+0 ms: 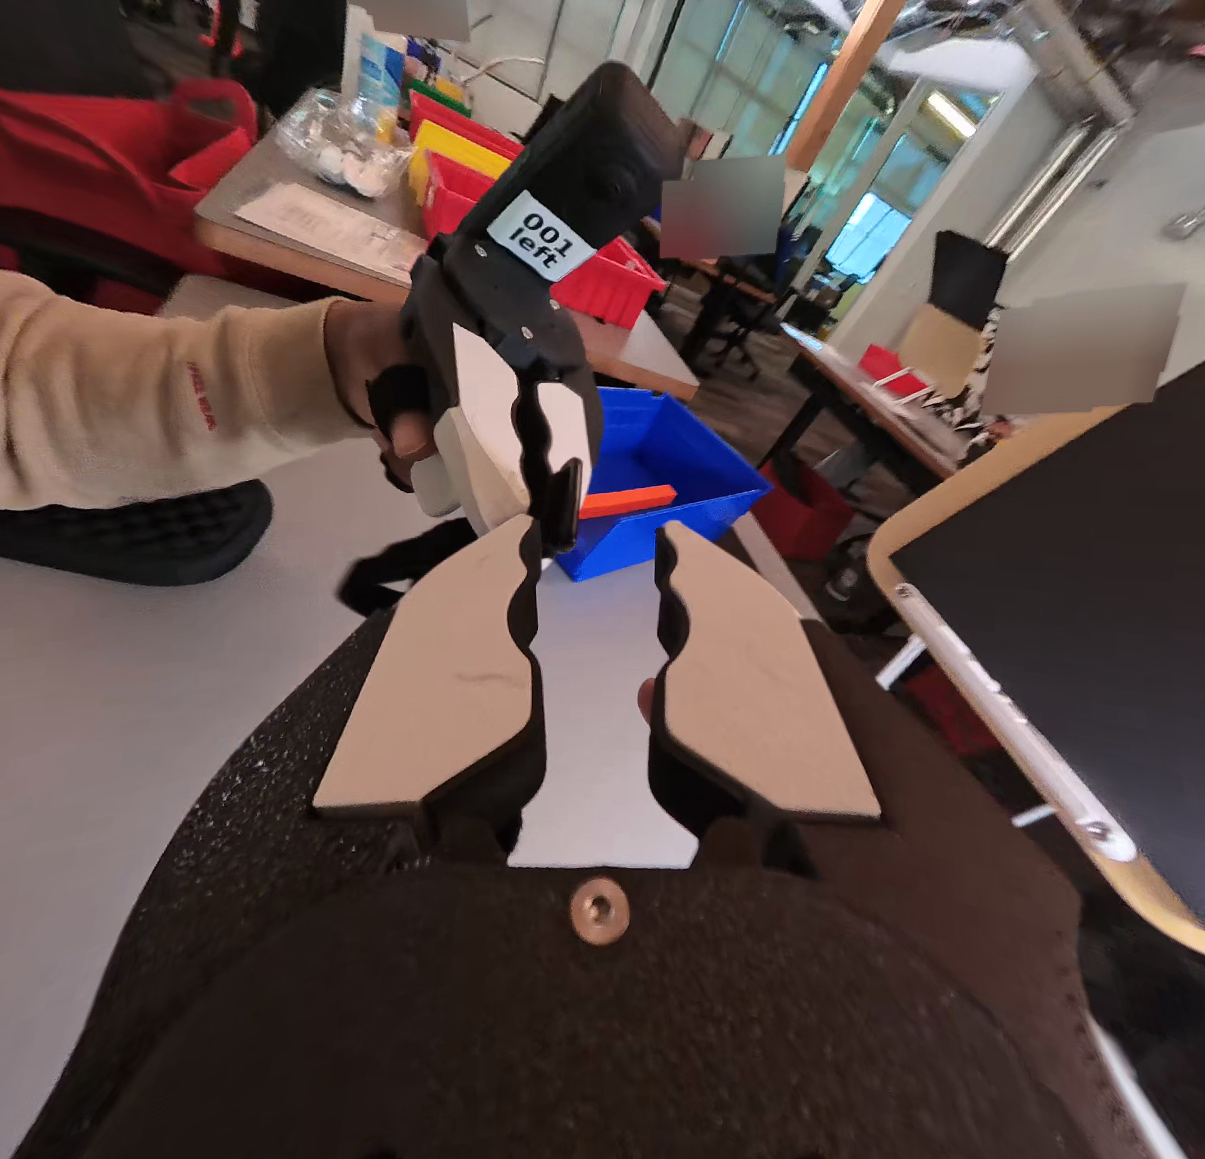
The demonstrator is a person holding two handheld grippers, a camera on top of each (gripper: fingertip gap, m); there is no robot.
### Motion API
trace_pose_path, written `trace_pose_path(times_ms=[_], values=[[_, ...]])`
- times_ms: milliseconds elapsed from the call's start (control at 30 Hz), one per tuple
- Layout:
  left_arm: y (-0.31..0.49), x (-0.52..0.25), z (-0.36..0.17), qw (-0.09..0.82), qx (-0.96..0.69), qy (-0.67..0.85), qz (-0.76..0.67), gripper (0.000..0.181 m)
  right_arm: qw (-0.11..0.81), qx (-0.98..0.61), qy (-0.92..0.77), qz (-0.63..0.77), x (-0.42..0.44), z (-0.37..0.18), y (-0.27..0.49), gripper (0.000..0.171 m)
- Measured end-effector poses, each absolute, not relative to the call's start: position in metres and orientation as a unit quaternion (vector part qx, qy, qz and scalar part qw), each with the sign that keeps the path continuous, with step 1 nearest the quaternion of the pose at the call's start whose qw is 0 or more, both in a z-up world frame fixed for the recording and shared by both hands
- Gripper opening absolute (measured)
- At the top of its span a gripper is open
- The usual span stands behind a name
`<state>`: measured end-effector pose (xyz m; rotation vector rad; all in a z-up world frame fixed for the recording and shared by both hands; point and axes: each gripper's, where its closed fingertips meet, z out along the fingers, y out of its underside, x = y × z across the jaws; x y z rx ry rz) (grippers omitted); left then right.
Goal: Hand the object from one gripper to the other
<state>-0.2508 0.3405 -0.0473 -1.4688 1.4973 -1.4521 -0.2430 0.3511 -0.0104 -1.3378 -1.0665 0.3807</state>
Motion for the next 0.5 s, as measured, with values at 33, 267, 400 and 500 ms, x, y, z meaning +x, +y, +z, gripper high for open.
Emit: trace_pose_path(times_ms=[33, 267, 400, 500], values=[[0.34, -0.251, -0.048, 0.291, -0.55, 0.563, -0.544, 0.004, 0.63, -0.591, -0.467, 0.189, -0.245, -0.013, 0.35, 0.033], [0.338, -0.251, -0.04, 0.315, -0.525, 0.567, -0.551, 0.02, 0.612, -0.573, -0.457, 0.299, -0.247, -0.007, 0.339, 0.006], [0.347, -0.264, -0.02, 0.374, -0.502, 0.556, -0.546, 0.039, 0.608, -0.58, -0.426, 0.336, -0.228, 0.004, 0.337, 0.006], [0.351, -0.276, -0.001, 0.398, -0.49, 0.534, -0.563, 0.035, 0.587, -0.608, -0.419, 0.333, -0.211, -0.001, 0.339, 0.006]])
